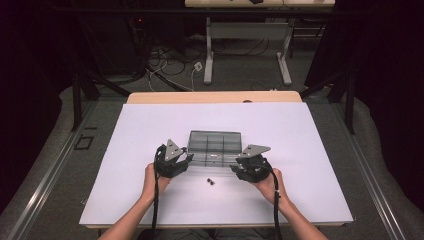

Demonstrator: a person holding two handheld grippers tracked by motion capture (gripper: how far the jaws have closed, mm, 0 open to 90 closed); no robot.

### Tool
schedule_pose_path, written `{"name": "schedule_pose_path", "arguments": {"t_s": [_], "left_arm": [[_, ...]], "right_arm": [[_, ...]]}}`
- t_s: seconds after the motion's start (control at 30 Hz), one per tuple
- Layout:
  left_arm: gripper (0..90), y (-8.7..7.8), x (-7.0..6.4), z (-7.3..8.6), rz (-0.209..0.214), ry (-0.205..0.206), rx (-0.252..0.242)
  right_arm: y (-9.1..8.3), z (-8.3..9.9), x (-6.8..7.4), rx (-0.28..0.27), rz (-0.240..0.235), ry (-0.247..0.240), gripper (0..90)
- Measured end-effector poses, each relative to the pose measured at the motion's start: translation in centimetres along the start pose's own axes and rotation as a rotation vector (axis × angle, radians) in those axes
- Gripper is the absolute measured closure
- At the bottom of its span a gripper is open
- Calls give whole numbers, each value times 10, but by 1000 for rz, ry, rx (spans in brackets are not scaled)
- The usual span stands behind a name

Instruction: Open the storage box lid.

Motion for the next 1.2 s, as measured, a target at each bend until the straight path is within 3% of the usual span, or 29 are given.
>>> {"name": "schedule_pose_path", "arguments": {"t_s": [0.17,0.4,0.47,0.7,0.8,1.2], "left_arm": [[611,-1,1,0,1,11,-4],[611,0,0,0,0,3,-7],[611,0,0,0,-2,0,-6],[611,0,-1,0,1,-6,-7],[609,0,-2,-1,1,3,-12],[609,-2,-3,-3,-3,4,-25]], "right_arm": [[-1,0,-4,15,7,-23,634],[-2,2,-12,29,22,-9,622],[-2,3,-15,28,47,-3,620],[0,2,-23,-36,106,-15,591],[0,1,-25,-63,108,-21,607],[-3,0,-24,-78,120,-31,649]]}}
Point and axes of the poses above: each handheld gripper's, and its own axes: y roughly forward along the jaws, z roughly out of its underside, x roughly to its left, the point moved 1 cm from there along y, roughly forward along the jaws, and after that the axes turned 6 degrees about -x, right-handed, at the moved point
